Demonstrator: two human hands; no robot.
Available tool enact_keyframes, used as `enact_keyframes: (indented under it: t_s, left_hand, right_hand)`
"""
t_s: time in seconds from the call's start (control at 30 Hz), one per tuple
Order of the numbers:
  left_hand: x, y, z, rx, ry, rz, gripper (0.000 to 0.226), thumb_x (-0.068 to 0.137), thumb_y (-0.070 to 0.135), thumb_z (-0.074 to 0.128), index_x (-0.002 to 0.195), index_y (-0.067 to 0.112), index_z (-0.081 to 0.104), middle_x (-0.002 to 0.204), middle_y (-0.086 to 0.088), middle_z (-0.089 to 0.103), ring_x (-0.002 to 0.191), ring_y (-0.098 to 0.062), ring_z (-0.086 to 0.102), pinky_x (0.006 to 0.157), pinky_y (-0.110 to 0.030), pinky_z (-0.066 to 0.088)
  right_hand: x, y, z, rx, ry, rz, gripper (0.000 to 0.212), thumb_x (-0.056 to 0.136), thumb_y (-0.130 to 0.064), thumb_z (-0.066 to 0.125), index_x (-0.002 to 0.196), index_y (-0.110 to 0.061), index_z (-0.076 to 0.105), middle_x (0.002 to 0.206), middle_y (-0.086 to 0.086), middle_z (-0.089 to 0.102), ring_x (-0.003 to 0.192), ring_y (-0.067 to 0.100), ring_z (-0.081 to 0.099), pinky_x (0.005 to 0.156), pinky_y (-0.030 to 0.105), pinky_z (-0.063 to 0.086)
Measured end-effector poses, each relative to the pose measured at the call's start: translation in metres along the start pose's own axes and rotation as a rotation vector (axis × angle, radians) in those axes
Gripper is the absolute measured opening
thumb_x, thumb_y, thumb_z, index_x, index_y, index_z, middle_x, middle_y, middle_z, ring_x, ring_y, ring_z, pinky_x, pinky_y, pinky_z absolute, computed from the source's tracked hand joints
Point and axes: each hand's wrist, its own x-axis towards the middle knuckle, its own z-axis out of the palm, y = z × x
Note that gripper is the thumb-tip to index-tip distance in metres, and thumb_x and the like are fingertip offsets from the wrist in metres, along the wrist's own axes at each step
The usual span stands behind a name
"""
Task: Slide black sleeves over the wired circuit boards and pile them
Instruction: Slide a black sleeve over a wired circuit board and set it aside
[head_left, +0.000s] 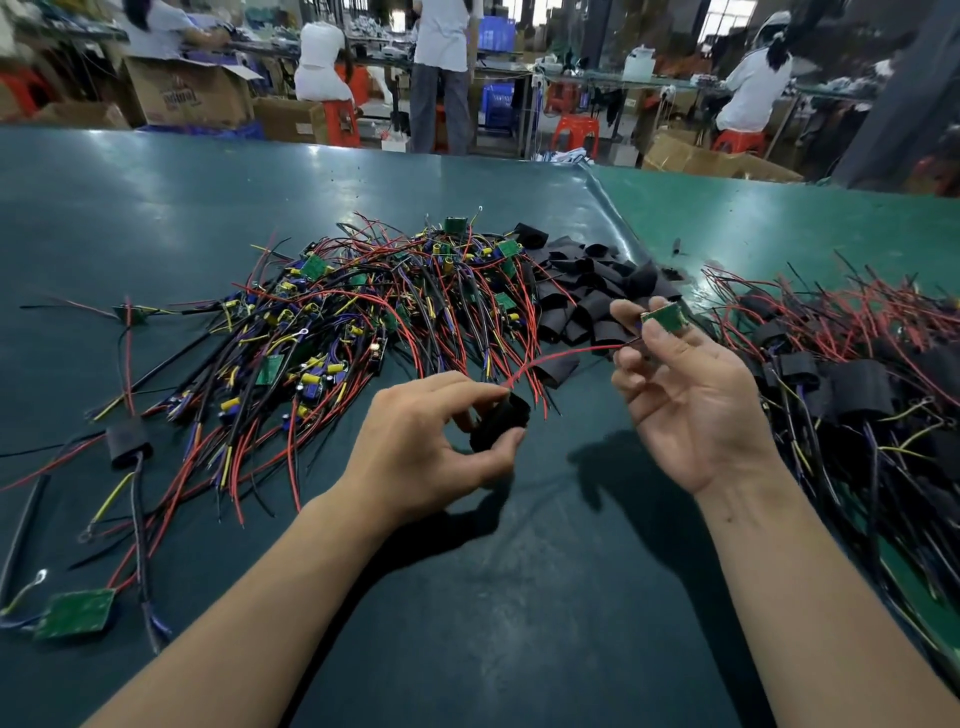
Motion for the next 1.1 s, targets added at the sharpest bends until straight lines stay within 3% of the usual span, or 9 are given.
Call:
enact_keyframes:
  t_s: [0.13, 0.2, 0.3, 0.4, 0.57, 0.73, 0.93, 1.1]
  left_hand:
    - [0.0008, 0.0017, 0.0006, -0.025, 0.007, -0.031, 0.030, 0.074, 0.025, 0.078, 0.099, 0.008, 0.076, 0.084, 0.001, 0.070, 0.071, -0.016, 0.065, 0.070, -0.033, 0.055]
    - [0.0018, 0.0019, 0.0000, -0.043, 0.024, -0.040, 0.033, 0.076, 0.026, 0.076, 0.102, 0.007, 0.075, 0.086, 0.000, 0.070, 0.074, -0.016, 0.064, 0.073, -0.032, 0.054]
    - [0.0028, 0.0013, -0.0024, -0.064, 0.060, -0.061, 0.039, 0.079, 0.034, 0.067, 0.107, 0.006, 0.073, 0.088, -0.001, 0.069, 0.078, -0.015, 0.064, 0.075, -0.028, 0.052]
    - [0.0028, 0.0005, -0.0027, -0.066, 0.068, -0.068, 0.042, 0.080, 0.036, 0.064, 0.108, 0.006, 0.073, 0.090, 0.000, 0.068, 0.080, -0.014, 0.064, 0.076, -0.022, 0.049]
    - [0.0030, -0.0021, -0.0020, -0.052, 0.070, -0.058, 0.043, 0.081, 0.037, 0.065, 0.109, 0.006, 0.073, 0.090, 0.000, 0.068, 0.081, -0.015, 0.063, 0.077, -0.021, 0.048]
    - [0.0029, -0.0045, -0.0008, -0.046, 0.078, -0.070, 0.045, 0.079, 0.041, 0.066, 0.109, 0.008, 0.073, 0.091, 0.002, 0.068, 0.081, -0.014, 0.063, 0.076, -0.021, 0.048]
    - [0.0020, -0.0065, 0.0018, -0.036, 0.051, -0.088, 0.044, 0.078, 0.044, 0.066, 0.108, 0.012, 0.073, 0.089, 0.005, 0.067, 0.081, -0.013, 0.063, 0.078, -0.034, 0.054]
    - [0.0032, -0.0069, 0.0005, -0.016, 0.101, -0.097, 0.044, 0.079, 0.043, 0.066, 0.110, 0.012, 0.073, 0.091, 0.005, 0.066, 0.082, -0.013, 0.062, 0.076, -0.027, 0.050]
  right_hand:
    - [0.0001, -0.0035, 0.0013, 0.003, 0.007, -0.012, 0.004, 0.090, -0.016, 0.060, 0.091, -0.018, 0.057, 0.085, 0.001, 0.066, 0.057, 0.012, 0.049, 0.051, 0.022, 0.041]
    - [0.0000, -0.0034, 0.0031, -0.039, 0.035, -0.051, 0.013, 0.086, -0.020, 0.065, 0.083, -0.019, 0.053, 0.080, 0.001, 0.065, 0.055, 0.012, 0.047, 0.052, 0.023, 0.040]
    - [0.0001, -0.0014, 0.0047, -0.090, 0.090, -0.121, 0.022, 0.089, 0.000, 0.061, 0.085, -0.018, 0.050, 0.073, 0.000, 0.061, 0.055, 0.013, 0.048, 0.052, 0.023, 0.040]
    - [0.0007, 0.0005, 0.0049, -0.147, 0.118, -0.168, 0.025, 0.089, 0.011, 0.056, 0.095, -0.013, 0.054, 0.076, 0.003, 0.060, 0.058, 0.015, 0.053, 0.054, 0.024, 0.044]
    - [0.0014, 0.0030, 0.0054, -0.237, 0.133, -0.226, 0.020, 0.088, 0.013, 0.058, 0.090, -0.007, 0.058, 0.078, 0.008, 0.063, 0.067, 0.020, 0.068, 0.065, 0.024, 0.055]
    - [0.0030, -0.0001, 0.0048, -0.122, 0.205, -0.253, 0.021, 0.088, 0.013, 0.058, 0.085, -0.008, 0.057, 0.076, 0.007, 0.065, 0.066, 0.020, 0.067, 0.066, 0.024, 0.054]
    - [0.0021, -0.0021, 0.0066, -0.072, 0.214, -0.243, 0.022, 0.089, 0.013, 0.057, 0.084, -0.009, 0.057, 0.076, 0.005, 0.065, 0.067, 0.020, 0.067, 0.066, 0.023, 0.054]
    - [0.0017, 0.0034, 0.0081, -0.150, 0.195, -0.226, 0.022, 0.088, 0.014, 0.058, 0.085, -0.008, 0.056, 0.076, 0.008, 0.063, 0.063, 0.020, 0.066, 0.064, 0.024, 0.053]
